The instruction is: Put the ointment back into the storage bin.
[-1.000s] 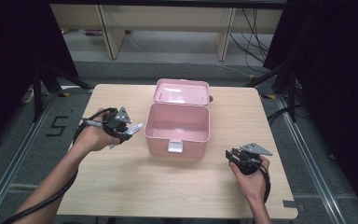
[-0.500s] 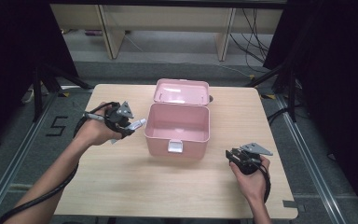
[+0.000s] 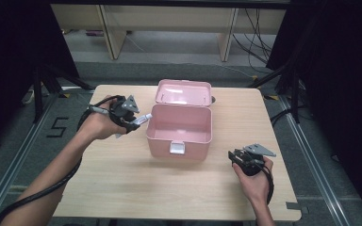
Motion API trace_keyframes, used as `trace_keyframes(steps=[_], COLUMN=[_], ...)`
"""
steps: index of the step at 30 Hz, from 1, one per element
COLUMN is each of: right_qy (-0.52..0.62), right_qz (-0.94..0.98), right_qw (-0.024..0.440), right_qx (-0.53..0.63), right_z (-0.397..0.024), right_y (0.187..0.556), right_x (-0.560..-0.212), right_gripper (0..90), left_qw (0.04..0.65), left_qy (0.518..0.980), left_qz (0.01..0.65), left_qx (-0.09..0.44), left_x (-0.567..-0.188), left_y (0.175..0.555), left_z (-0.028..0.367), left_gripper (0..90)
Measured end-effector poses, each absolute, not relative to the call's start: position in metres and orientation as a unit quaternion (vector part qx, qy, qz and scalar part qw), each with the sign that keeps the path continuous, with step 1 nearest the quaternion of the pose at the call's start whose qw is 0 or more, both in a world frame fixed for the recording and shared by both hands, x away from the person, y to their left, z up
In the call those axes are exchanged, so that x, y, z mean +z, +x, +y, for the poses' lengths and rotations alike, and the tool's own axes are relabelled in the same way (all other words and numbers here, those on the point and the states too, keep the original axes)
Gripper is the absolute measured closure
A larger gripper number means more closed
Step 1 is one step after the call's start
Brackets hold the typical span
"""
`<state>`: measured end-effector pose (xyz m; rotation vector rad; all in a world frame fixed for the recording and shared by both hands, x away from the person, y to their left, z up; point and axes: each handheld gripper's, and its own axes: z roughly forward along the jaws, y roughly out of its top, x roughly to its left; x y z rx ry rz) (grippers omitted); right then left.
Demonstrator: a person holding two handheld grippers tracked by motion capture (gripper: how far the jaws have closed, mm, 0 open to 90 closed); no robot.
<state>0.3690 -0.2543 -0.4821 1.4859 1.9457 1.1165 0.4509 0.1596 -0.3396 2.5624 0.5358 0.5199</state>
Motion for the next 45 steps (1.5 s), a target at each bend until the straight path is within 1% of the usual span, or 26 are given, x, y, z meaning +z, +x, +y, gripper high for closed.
trace_keyframes(steps=[10, 11, 12, 15, 16, 17, 18, 19, 20, 21, 23, 30, 37, 38, 45], right_qy=[0.539, 0.536, 0.524, 0.524, 0.537, 0.539, 0.539, 0.524, 0.539, 0.539, 0.524, 0.524, 0.524, 0.537, 0.538], right_qz=[0.707, 0.708, 0.715, 0.715, 0.707, 0.706, 0.706, 0.715, 0.706, 0.706, 0.715, 0.712, 0.711, 0.705, 0.704], right_qw=[0.225, 0.228, 0.242, 0.242, 0.226, 0.224, 0.224, 0.242, 0.224, 0.224, 0.24, 0.241, 0.241, 0.229, 0.227], right_qx=[0.4, 0.398, 0.395, 0.395, 0.4, 0.4, 0.4, 0.396, 0.4, 0.4, 0.397, 0.401, 0.402, 0.404, 0.403], right_z=[-0.255, -0.256, -0.258, -0.258, -0.255, -0.255, -0.255, -0.258, -0.255, -0.255, -0.258, -0.258, -0.258, -0.255, -0.255], right_y=[0.368, 0.368, 0.37, 0.37, 0.368, 0.368, 0.368, 0.37, 0.368, 0.368, 0.37, 0.37, 0.37, 0.369, 0.369], right_x=[-0.481, -0.481, -0.481, -0.481, -0.481, -0.481, -0.481, -0.481, -0.481, -0.481, -0.482, -0.482, -0.482, -0.482, -0.482], right_gripper=[68.0, 67.9, 68.0, 67.9, 67.9, 68.0, 67.9, 67.9, 67.9, 67.9, 67.9, 67.8, 67.8, 67.8, 67.8], left_qw=[0.24, 0.242, 0.241, 0.248, 0.247, 0.246, 0.246, 0.247, 0.246, 0.245, 0.246, 0.246, 0.244, 0.245, 0.246], left_qy=[0.936, 0.935, 0.937, 0.935, 0.936, 0.936, 0.937, 0.937, 0.937, 0.938, 0.939, 0.941, 0.943, 0.944, 0.946], left_qz=[0.18, 0.178, 0.174, 0.171, 0.168, 0.166, 0.164, 0.162, 0.163, 0.159, 0.155, 0.143, 0.129, 0.127, 0.116], left_qx=[0.184, 0.185, 0.184, 0.189, 0.187, 0.187, 0.186, 0.187, 0.184, 0.185, 0.186, 0.183, 0.184, 0.183, 0.177], left_x=[-0.337, -0.337, -0.336, -0.335, -0.335, -0.335, -0.335, -0.335, -0.335, -0.335, -0.334, -0.332, -0.331, -0.331, -0.333], left_y=[0.455, 0.455, 0.456, 0.458, 0.459, 0.459, 0.46, 0.461, 0.461, 0.462, 0.463, 0.465, 0.469, 0.47, 0.471], left_z=[0.149, 0.147, 0.147, 0.143, 0.142, 0.141, 0.14, 0.139, 0.138, 0.137, 0.134, 0.123, 0.114, 0.112, 0.104], left_gripper=[68.2, 68.2, 68.2, 68.2, 68.2, 68.2, 68.2, 68.2, 68.2, 68.2, 68.2, 68.2, 68.2, 68.1, 68.1])
